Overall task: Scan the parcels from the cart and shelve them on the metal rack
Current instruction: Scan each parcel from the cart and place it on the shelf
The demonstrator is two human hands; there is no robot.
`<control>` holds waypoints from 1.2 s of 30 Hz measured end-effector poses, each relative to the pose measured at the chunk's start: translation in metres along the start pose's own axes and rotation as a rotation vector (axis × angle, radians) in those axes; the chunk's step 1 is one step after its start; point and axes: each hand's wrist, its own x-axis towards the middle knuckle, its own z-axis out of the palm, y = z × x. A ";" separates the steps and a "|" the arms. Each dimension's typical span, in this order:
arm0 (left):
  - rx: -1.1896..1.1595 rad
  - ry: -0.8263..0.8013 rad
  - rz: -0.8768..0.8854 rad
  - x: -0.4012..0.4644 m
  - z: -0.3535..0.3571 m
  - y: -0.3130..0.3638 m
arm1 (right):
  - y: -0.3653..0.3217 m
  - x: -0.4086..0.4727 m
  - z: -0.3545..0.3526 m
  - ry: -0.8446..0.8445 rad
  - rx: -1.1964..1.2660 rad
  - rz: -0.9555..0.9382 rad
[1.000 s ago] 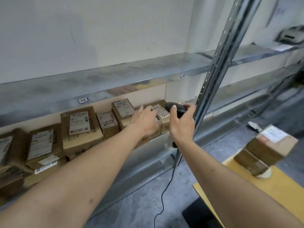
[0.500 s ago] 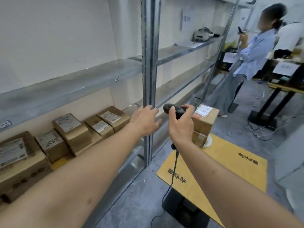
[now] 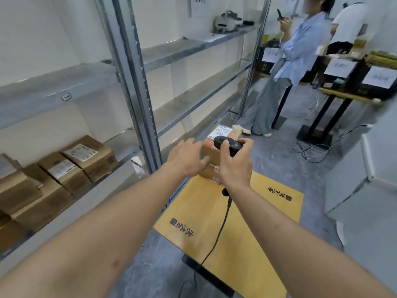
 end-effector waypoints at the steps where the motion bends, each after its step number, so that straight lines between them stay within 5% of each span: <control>1: 0.002 -0.002 0.003 0.008 0.004 0.005 | 0.004 0.008 -0.003 0.004 -0.003 0.005; 21: -0.052 -0.250 0.105 0.210 0.107 -0.006 | 0.068 0.155 0.072 0.223 -0.153 0.281; 36: -0.084 -0.319 -0.088 0.253 0.168 0.003 | 0.106 0.172 0.094 0.321 -0.252 0.332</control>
